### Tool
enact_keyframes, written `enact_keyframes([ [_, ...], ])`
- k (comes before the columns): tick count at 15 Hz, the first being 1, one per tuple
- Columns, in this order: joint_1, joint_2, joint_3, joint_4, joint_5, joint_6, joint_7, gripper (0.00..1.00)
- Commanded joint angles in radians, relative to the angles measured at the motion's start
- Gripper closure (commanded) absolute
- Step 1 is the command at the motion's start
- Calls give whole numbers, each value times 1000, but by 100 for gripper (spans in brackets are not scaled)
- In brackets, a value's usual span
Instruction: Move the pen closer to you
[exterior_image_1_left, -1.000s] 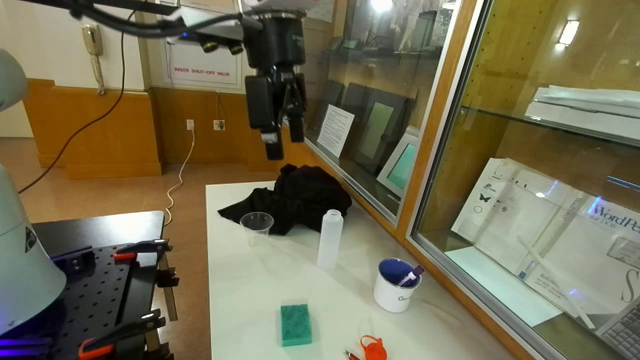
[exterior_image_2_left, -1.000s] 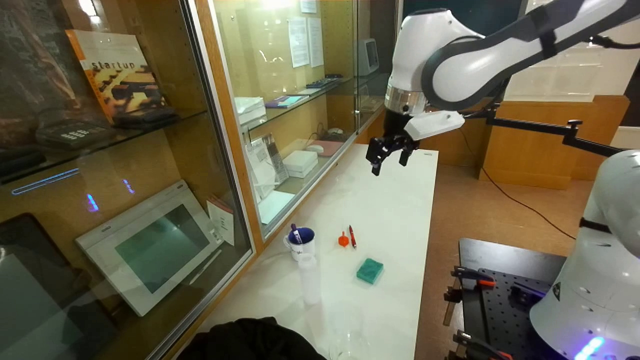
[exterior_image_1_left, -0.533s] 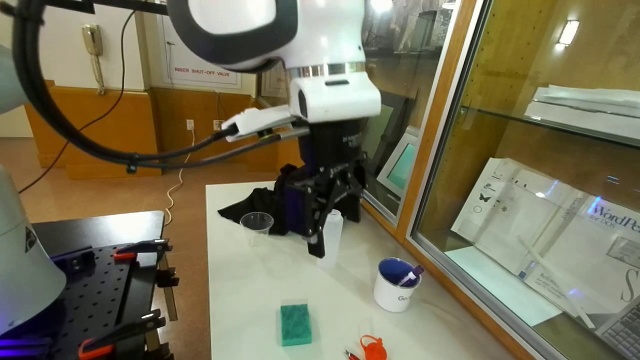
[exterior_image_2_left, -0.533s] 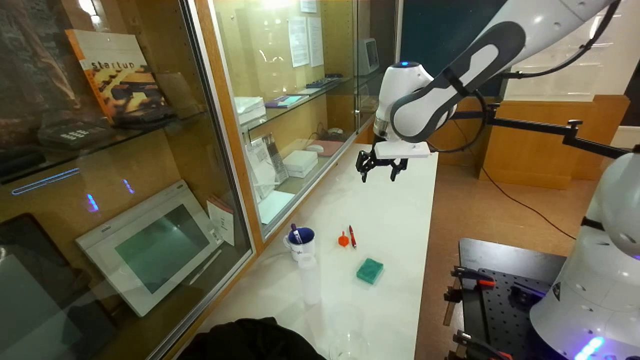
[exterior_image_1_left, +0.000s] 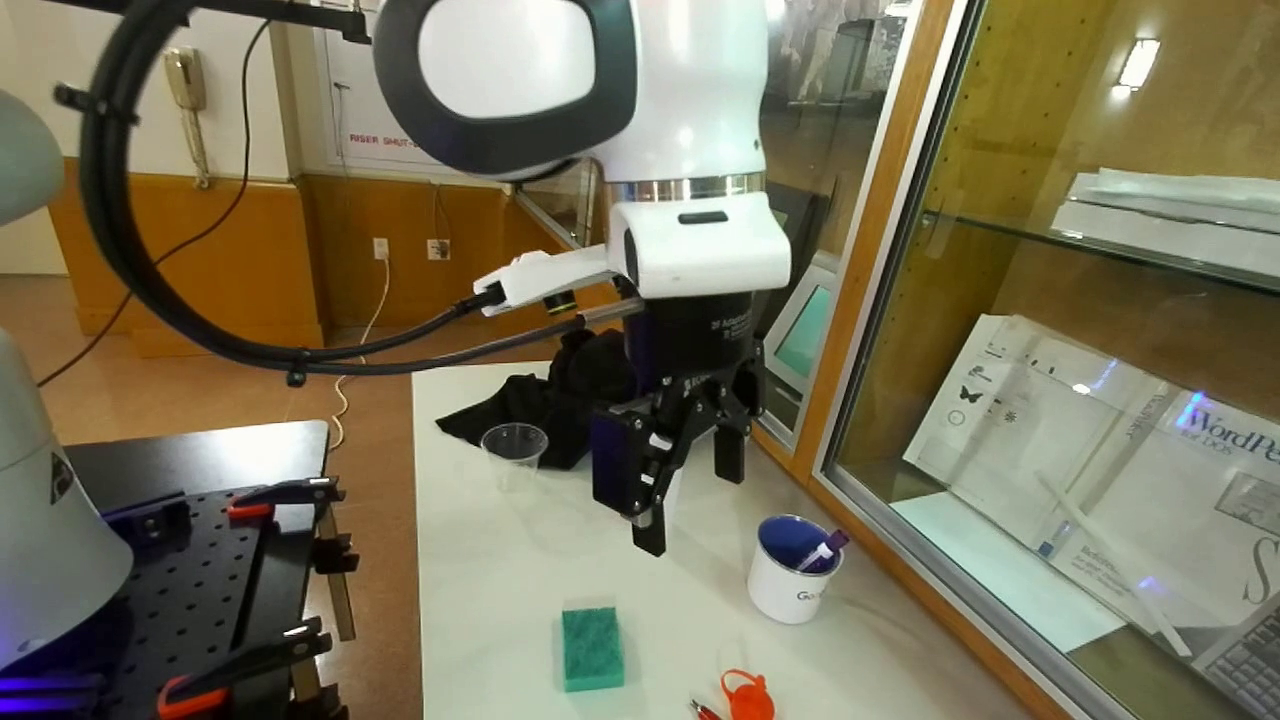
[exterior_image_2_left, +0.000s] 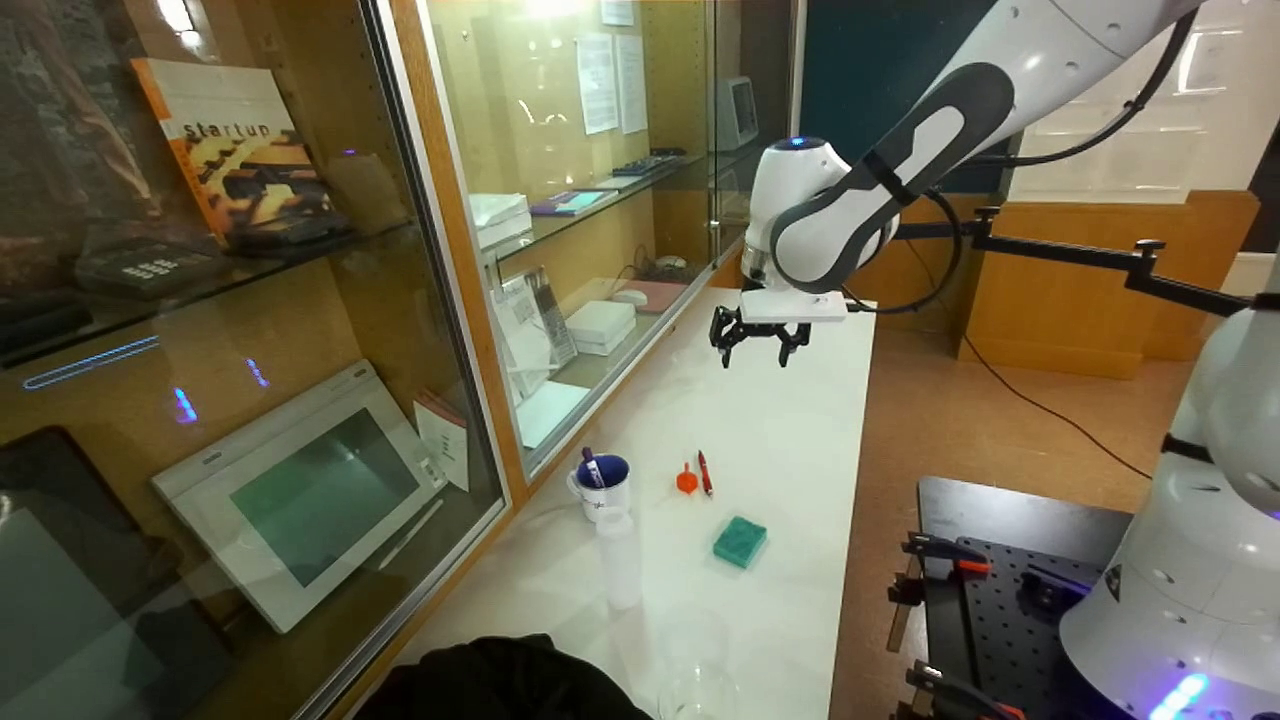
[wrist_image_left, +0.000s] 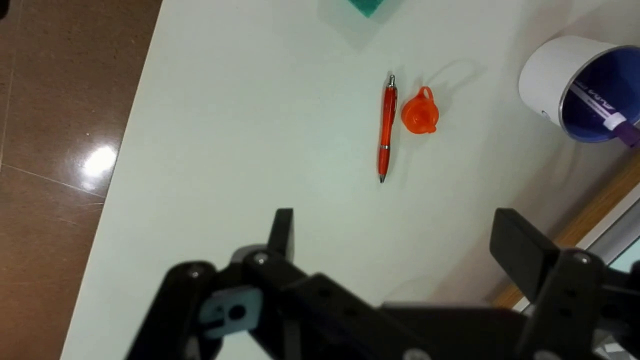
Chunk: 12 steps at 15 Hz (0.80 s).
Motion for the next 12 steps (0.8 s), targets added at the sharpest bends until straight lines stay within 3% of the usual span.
enact_keyframes([
  [1,37,121,-38,111,16,-30,101,0],
  [4,63,252,-67,211,98,-48,112,0],
  [8,72,428,-54,326,308,-30,33,0],
  [12,94,586,-76,424,359,-8,30,0],
])
